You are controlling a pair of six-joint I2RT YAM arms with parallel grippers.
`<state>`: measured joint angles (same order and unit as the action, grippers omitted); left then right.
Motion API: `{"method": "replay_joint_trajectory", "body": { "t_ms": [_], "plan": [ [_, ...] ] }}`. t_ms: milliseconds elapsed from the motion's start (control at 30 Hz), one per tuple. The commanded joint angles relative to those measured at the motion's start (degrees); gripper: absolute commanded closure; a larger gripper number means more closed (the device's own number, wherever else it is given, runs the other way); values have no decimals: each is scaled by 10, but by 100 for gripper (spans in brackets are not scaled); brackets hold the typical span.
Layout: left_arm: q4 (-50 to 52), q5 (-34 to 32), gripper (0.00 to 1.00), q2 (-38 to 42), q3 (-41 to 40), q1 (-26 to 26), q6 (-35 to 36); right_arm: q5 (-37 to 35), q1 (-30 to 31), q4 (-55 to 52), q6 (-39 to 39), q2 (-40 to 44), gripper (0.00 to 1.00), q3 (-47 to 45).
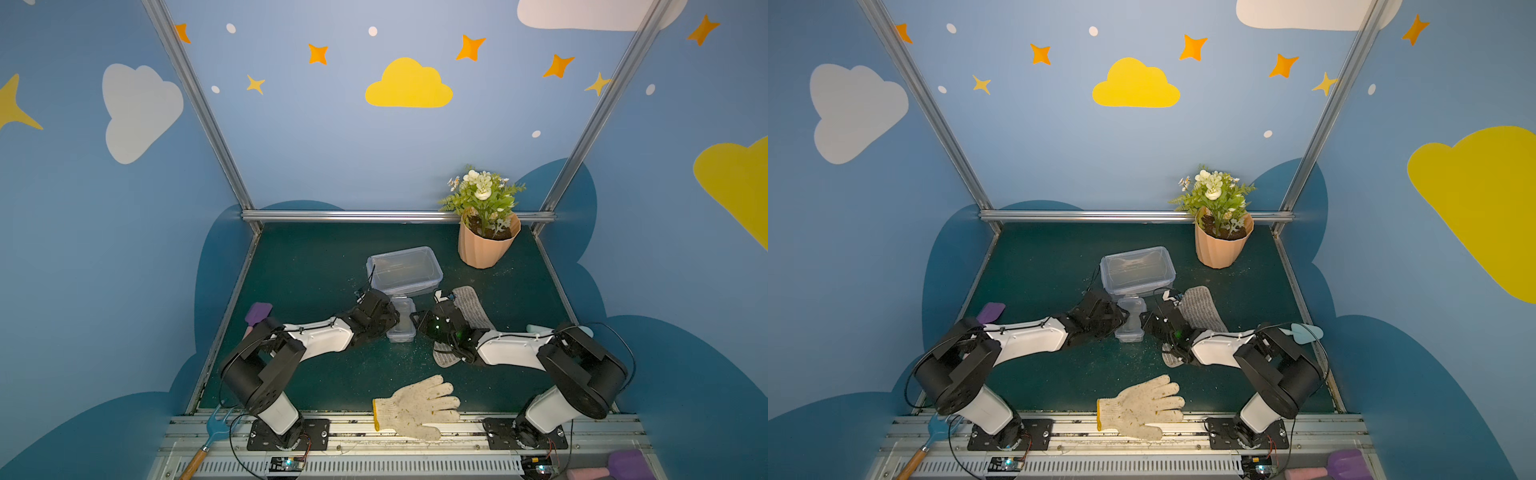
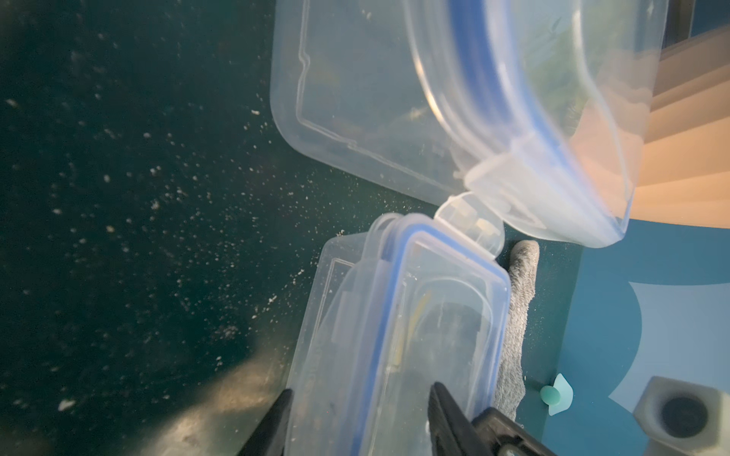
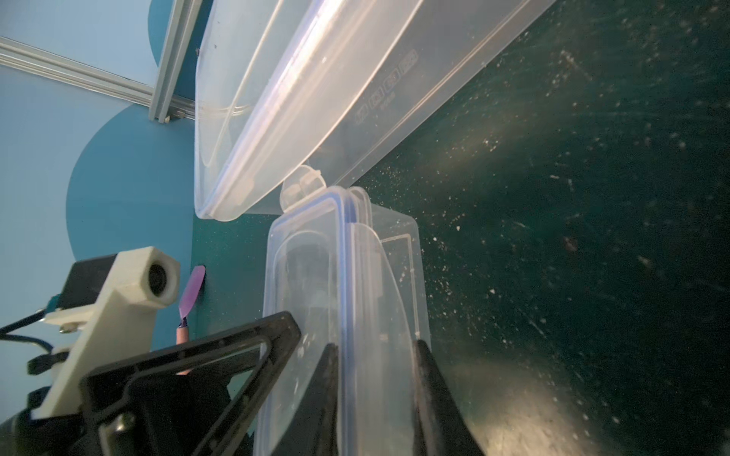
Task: Wipe the insides of the lunch boxes
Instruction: Open the fastener of the lunch box.
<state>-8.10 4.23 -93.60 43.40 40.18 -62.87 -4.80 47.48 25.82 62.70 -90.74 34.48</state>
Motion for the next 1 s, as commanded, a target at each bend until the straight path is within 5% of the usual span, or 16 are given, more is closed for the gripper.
{"method": "replay_joint_trajectory", "body": {
  "t_ms": [0,967],
  "plan": [
    [102,17,50,-59,-11,12,12,71,29,-131,-58,-17,100,7],
    [134,14,52,-93,14,12,17,96,45,-290,-118,-48,100,100]
  ]
}}
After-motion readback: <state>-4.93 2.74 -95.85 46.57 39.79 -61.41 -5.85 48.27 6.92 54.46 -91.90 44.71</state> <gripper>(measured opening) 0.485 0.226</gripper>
